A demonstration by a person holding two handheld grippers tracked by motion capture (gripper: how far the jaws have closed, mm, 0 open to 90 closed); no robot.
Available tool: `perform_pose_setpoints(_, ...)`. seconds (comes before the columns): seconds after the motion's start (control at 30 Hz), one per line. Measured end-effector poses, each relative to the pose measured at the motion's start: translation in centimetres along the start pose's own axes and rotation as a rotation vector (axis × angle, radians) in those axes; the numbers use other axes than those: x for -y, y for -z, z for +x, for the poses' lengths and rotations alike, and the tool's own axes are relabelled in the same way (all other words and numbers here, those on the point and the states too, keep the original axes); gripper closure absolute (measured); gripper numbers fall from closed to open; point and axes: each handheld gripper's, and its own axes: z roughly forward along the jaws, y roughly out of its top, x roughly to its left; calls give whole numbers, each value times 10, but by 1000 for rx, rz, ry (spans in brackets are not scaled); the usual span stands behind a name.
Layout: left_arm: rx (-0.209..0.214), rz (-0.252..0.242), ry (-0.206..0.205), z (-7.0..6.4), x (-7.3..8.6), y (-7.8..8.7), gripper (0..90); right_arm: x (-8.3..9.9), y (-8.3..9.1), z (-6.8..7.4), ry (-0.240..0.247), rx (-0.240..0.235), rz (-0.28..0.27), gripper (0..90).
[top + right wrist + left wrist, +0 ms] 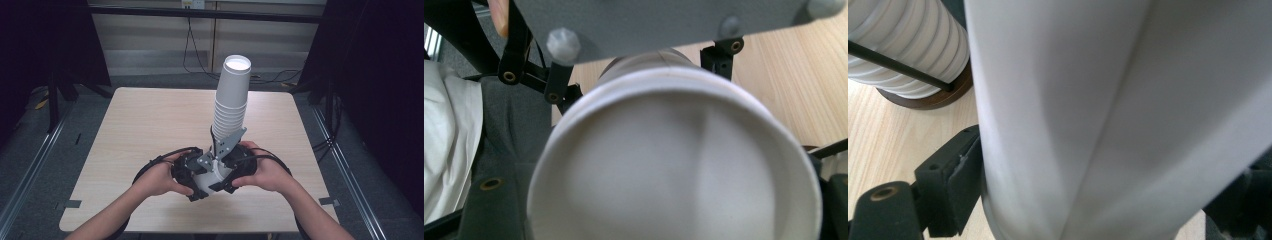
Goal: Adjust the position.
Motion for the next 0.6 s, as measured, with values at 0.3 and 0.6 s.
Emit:
perform_pose_setpoints(0.3,16,-100,-24,4,9,4,86,4,3,-1,-48,-8,-20,218)
perform_pose_setpoints(0.6,10,-132,-40,7,18,7,83,7,3,-2,-97,-8,-38,226)
